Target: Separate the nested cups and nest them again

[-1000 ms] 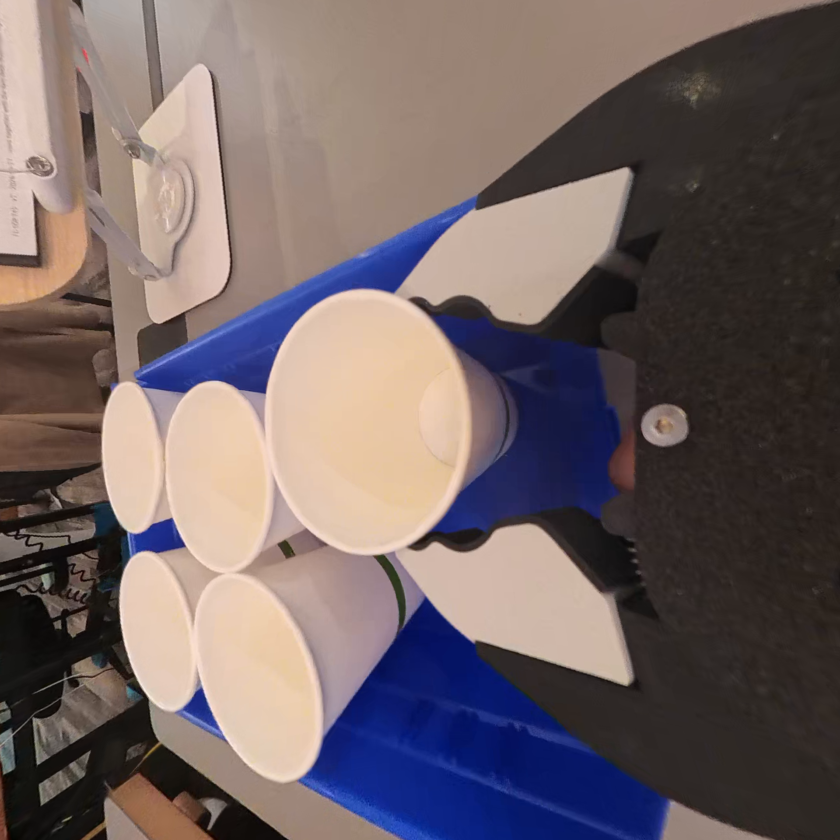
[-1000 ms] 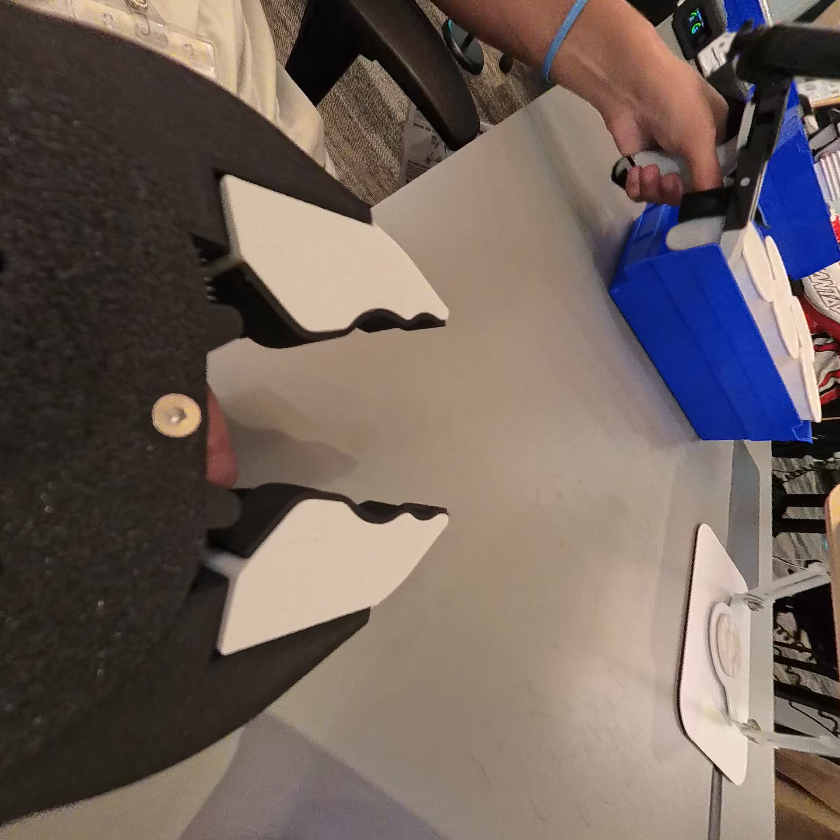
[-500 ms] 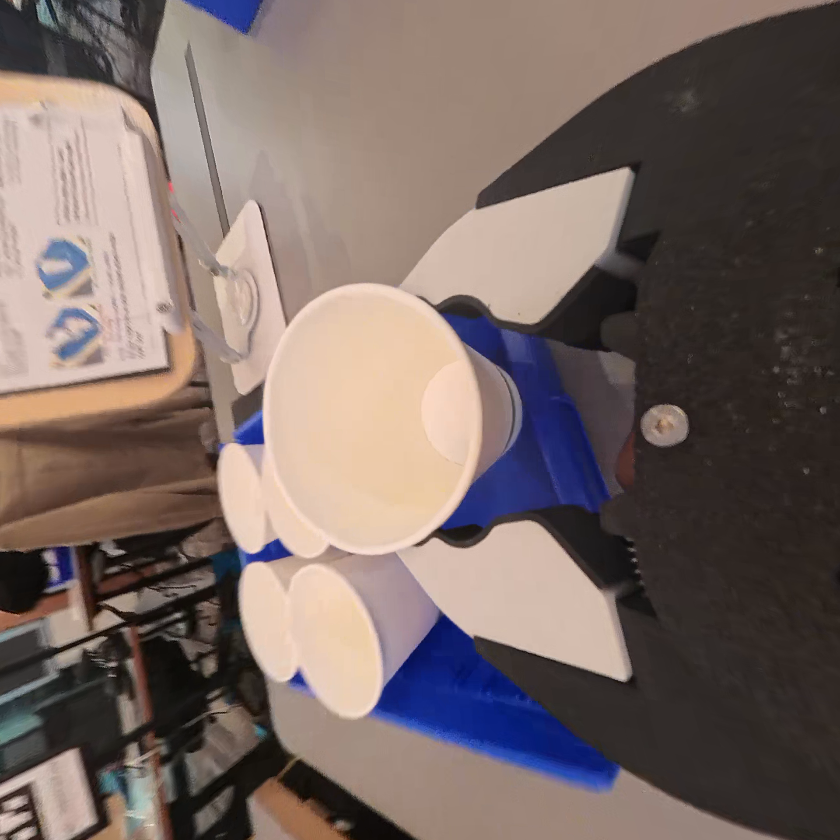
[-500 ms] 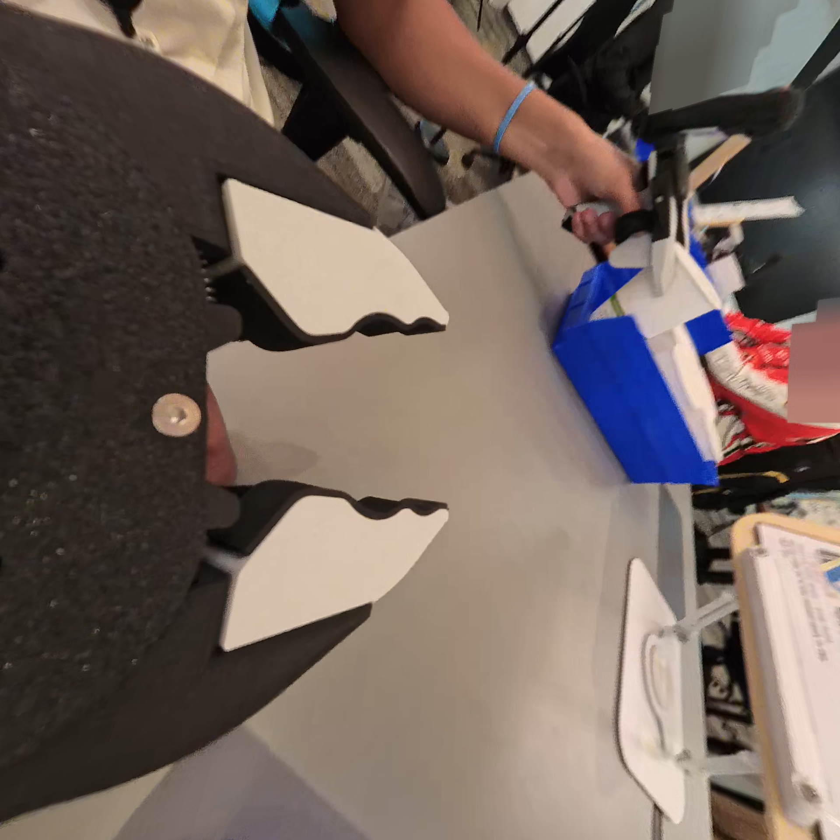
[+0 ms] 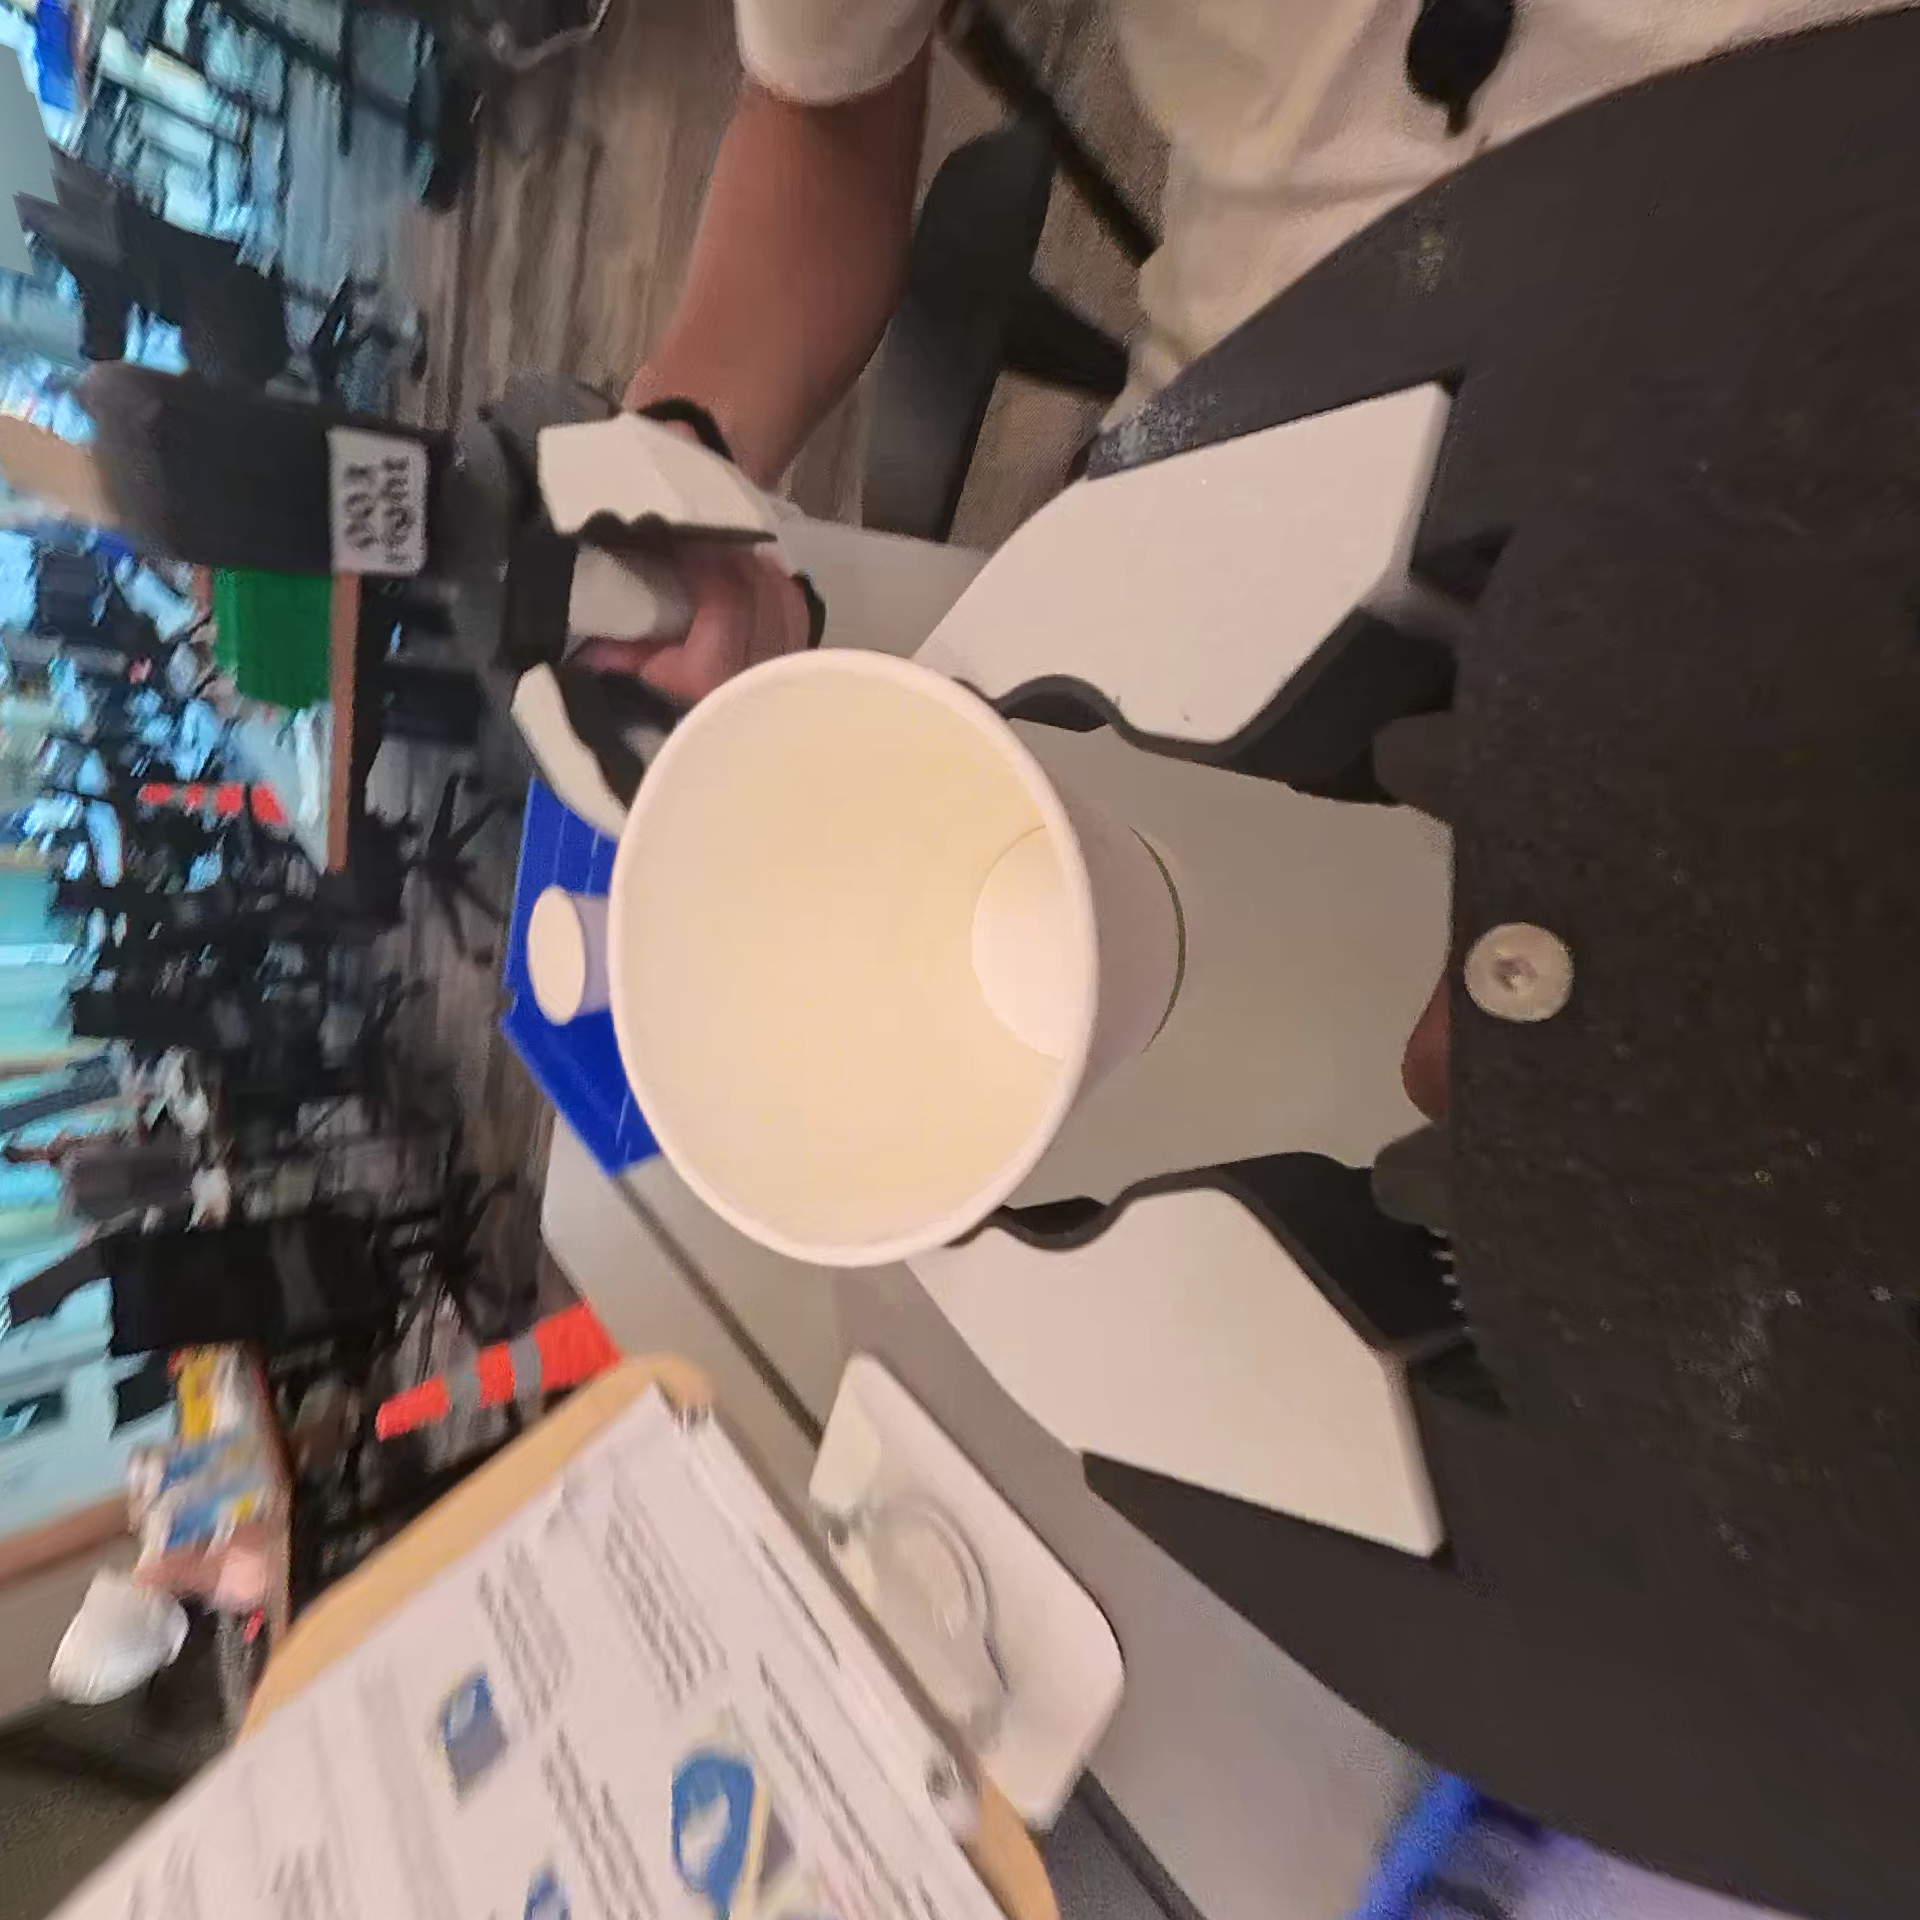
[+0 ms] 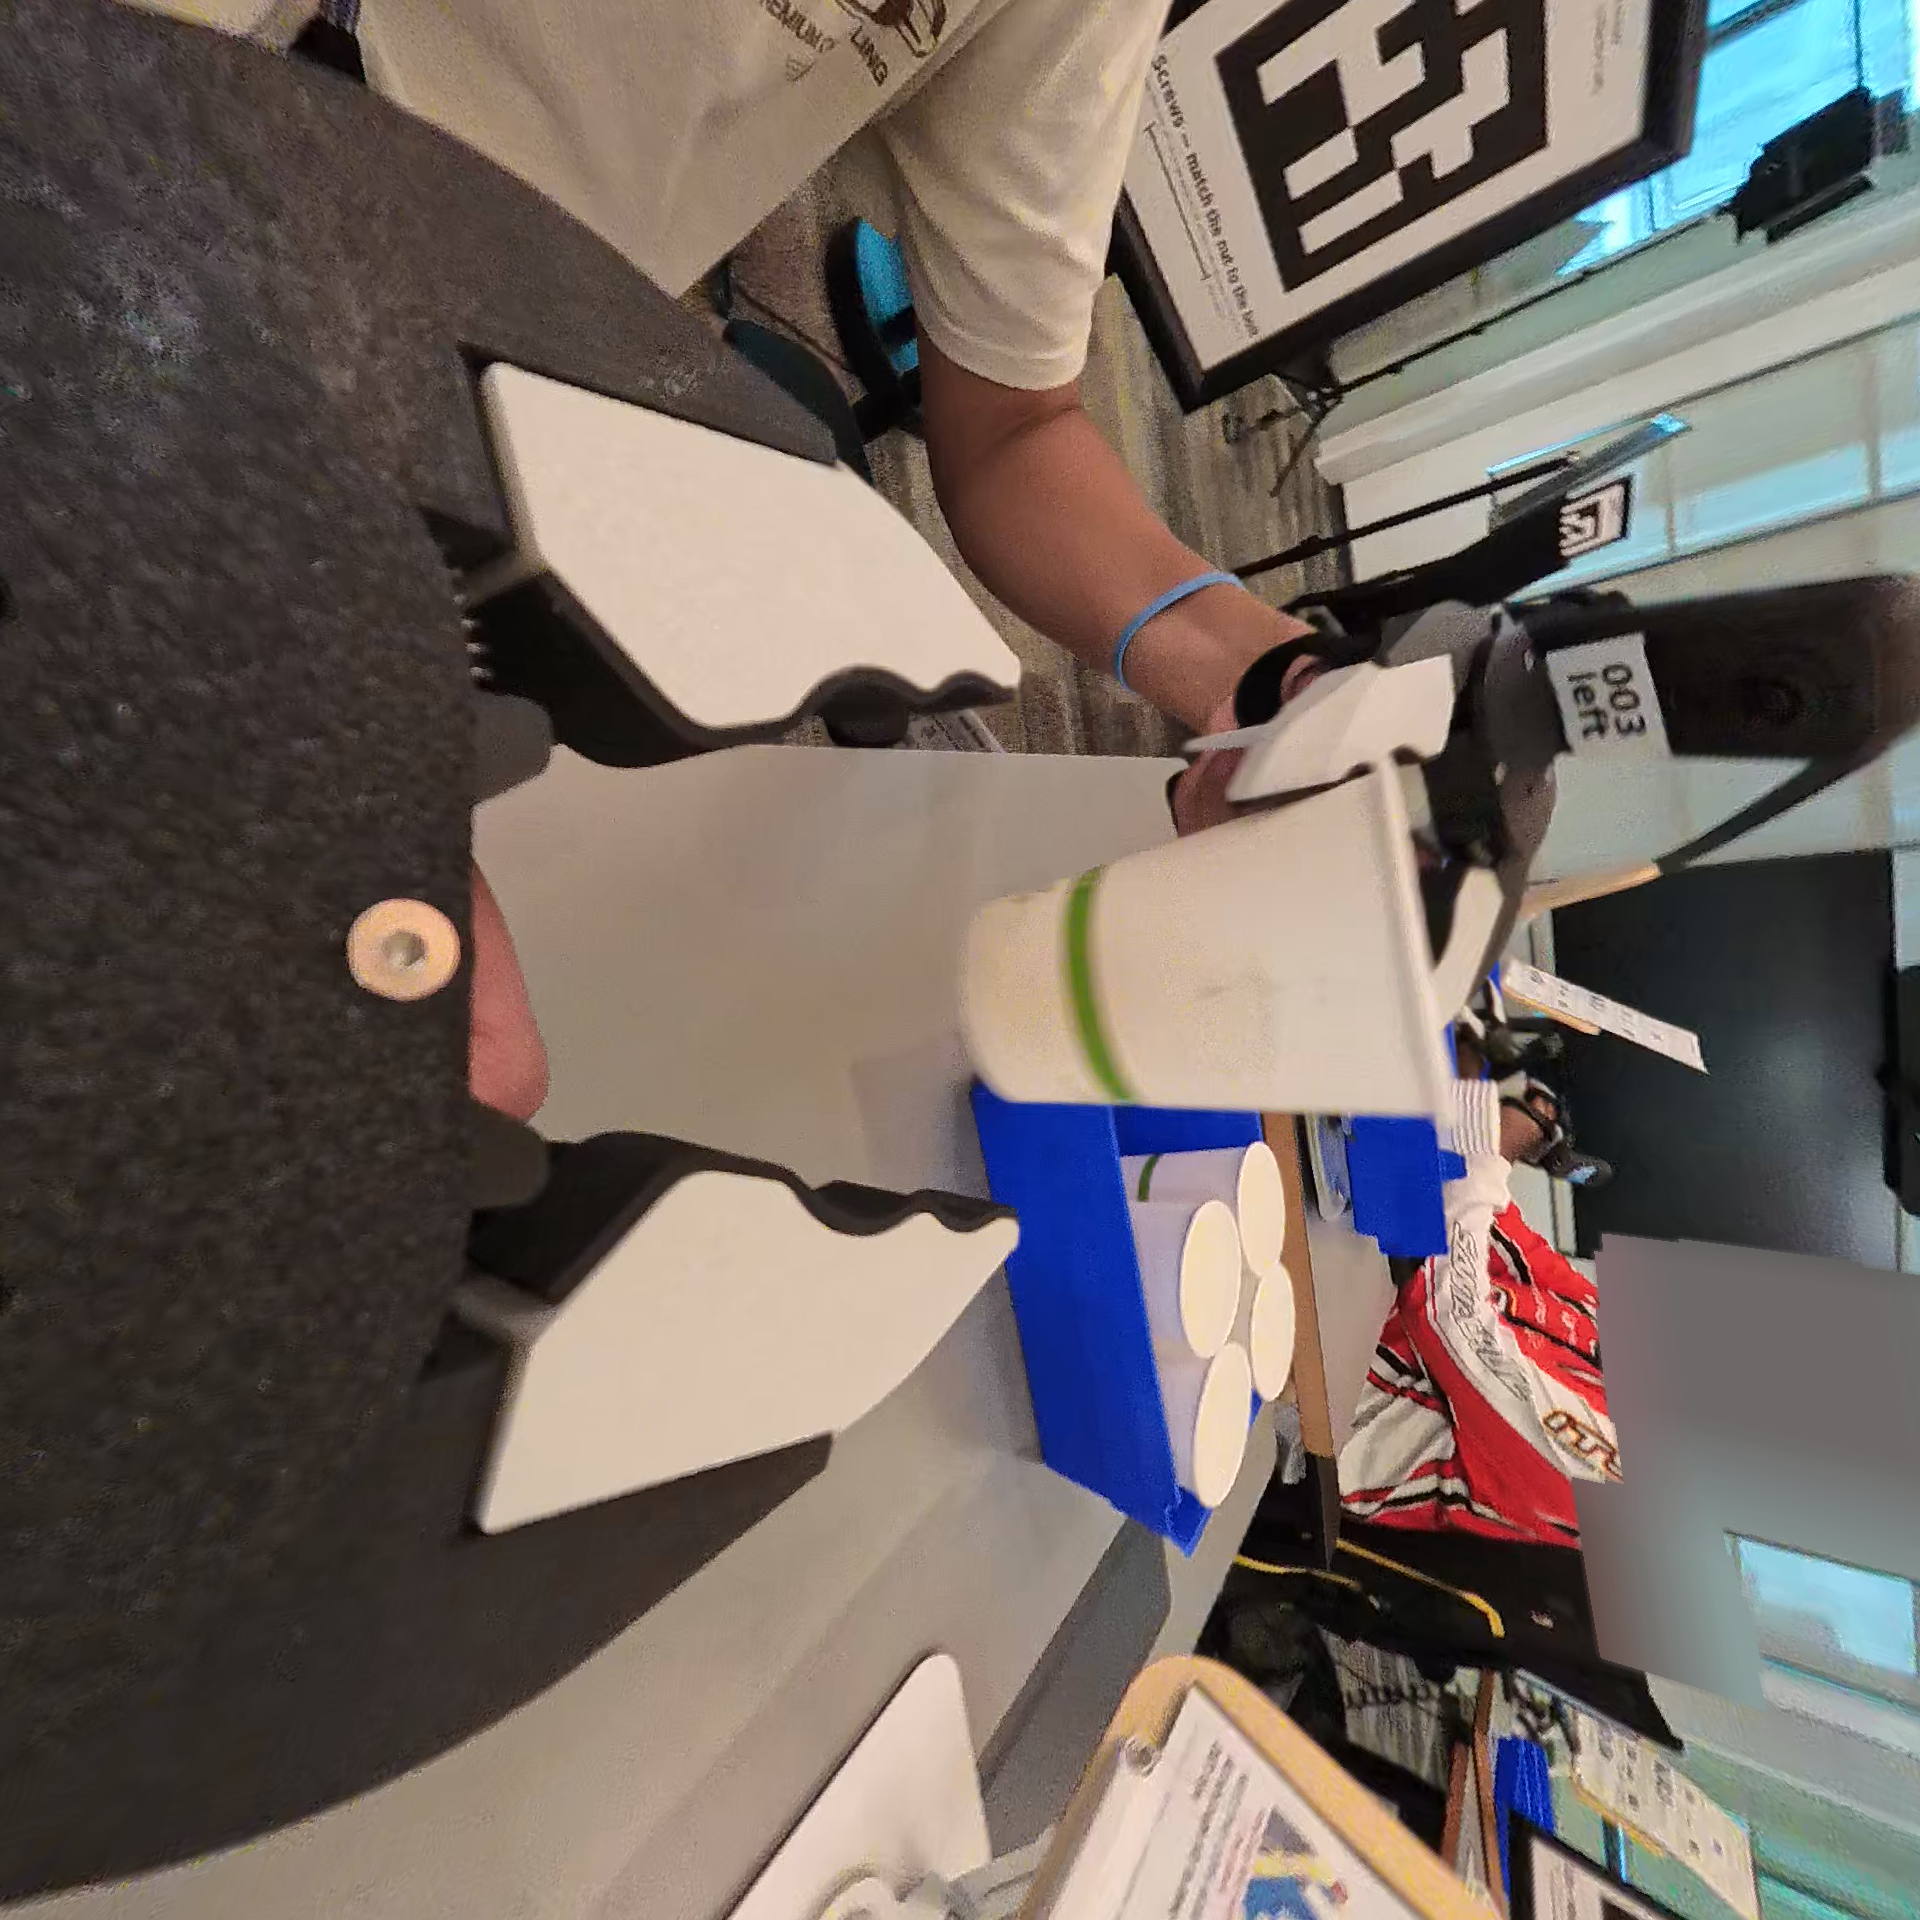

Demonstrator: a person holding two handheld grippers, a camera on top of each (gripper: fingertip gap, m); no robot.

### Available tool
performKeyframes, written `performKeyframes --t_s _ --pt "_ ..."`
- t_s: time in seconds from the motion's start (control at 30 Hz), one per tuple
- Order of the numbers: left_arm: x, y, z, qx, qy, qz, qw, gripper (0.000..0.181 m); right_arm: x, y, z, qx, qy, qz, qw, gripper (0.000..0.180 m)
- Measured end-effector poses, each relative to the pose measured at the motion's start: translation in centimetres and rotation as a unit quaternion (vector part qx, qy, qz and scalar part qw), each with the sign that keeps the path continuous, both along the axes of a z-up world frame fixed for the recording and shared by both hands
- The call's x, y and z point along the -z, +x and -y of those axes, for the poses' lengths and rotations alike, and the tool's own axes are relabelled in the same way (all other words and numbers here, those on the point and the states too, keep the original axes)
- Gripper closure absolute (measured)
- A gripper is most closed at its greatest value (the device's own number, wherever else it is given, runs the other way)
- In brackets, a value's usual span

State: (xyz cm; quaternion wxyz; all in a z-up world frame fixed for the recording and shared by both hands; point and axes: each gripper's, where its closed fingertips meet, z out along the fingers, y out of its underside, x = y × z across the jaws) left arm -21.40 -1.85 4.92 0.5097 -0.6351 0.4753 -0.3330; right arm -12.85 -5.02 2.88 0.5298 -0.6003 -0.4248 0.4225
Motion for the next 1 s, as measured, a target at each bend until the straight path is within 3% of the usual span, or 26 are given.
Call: performKeyframes --t_s 0.2,0.37,0.77,1.0 --pt "2.3 5.5 2.0 0.097 -0.007 -0.068 0.993 0.091 -0.7 -2.4 0.0 -0.012 0.029 0.047 0.998 0.091" --pt "3.6 6.7 2.3 0.12 0.004 -0.119 0.986 0.091 0.0 -1.4 -0.5 0.0 0.026 0.063 0.998 0.089" --pt "7.6 8.0 3.4 0.146 0.038 -0.246 0.957 0.092 4.7 -0.2 0.4 -0.032 0.04 0.254 0.966 0.086" --pt "7.4 8.7 3.2 0.139 0.035 -0.22 0.965 0.091 4.7 0.9 -0.1 -0.016 0.047 0.26 0.964 0.088"
